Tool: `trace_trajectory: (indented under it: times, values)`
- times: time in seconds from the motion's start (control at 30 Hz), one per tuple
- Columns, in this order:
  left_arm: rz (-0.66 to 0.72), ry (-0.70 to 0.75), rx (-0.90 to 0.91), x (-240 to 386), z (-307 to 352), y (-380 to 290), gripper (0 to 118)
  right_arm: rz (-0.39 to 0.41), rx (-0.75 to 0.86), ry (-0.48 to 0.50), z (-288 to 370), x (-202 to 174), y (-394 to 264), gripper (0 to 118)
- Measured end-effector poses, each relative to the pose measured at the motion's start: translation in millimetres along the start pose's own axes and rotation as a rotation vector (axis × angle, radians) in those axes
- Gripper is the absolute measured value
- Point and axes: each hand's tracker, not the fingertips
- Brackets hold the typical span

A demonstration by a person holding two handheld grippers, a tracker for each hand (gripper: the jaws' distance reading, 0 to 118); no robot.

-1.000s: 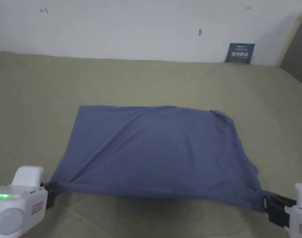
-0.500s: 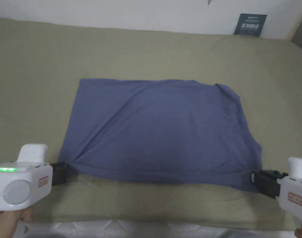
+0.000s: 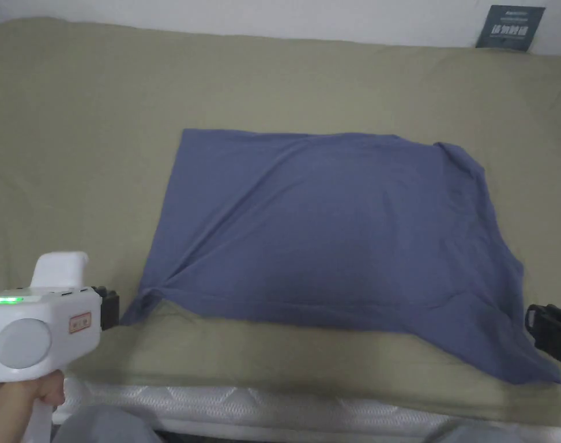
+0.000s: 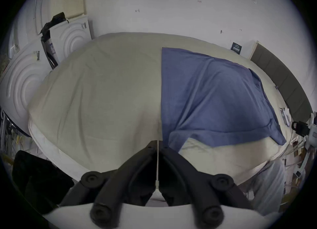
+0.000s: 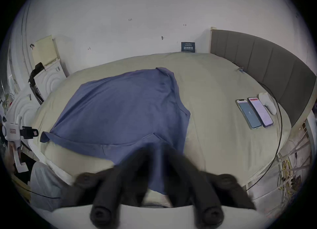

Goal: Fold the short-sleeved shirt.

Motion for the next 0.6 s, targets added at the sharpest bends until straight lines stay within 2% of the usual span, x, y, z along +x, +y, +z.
trace_trajectory:
  times: [0.17, 0.2, 0.23, 0.27, 0.3, 0.33, 0.43, 0.47, 0.5, 0.57, 0.6]
  values:
    - [-0.013, -0.022, -0.006, 2.4, -1.2, -3.2, 3, 0.008, 0.003, -0.018, 3.3, 2.4, -5.9, 8]
    - [-0.015, -0.023, 0.002, 3.4, -2.7, -3.4, 14, 0.006, 0.001, -0.021, 1.8, 1.8, -4.6, 8]
    - [-0.017, -0.009, 0.015, 4.9, -4.2, -2.8, 62, 0.006, -0.001, -0.024, 1.2, 2.8, -5.3, 8]
    - [-0.022, 0.026, 0.03, 5.7, -6.0, -1.9, 106, 0.009, -0.004, -0.027, 0.7, 4.1, -6.1, 8]
    - [-0.022, 0.017, 0.026, 4.9, -10.4, -0.6, 118, 0.01, -0.007, -0.03, 0.5, 5.9, -7.1, 8]
    - [-0.018, 0.008, 0.008, 3.6, -16.6, 0.8, 112, 0.008, -0.011, -0.032, -0.7, 5.8, -5.7, 8]
    - [-0.026, -0.012, -0.033, 0.2, -31.8, 6.4, 109, 0.008, -0.023, -0.04, -3.1, 10.3, -6.6, 8]
    - [-0.036, -0.007, -0.035, 1.4, -37.4, 6.4, 103, 0.011, -0.026, -0.048, -4.1, 10.0, -5.3, 8]
    - [-0.056, -0.004, -0.056, 2.5, -43.9, 7.2, 90, 0.011, -0.03, -0.052, -5.4, 11.5, -4.8, 8]
    - [-0.067, -0.006, -0.062, 9.0, -49.1, 8.0, 23, 0.007, -0.041, -0.058, -7.7, 15.6, -5.2, 8]
    - [-0.076, -0.009, -0.066, 10.9, -52.5, 8.7, 4, 0.005, -0.046, -0.063, -9.9, 17.1, -4.4, 8]
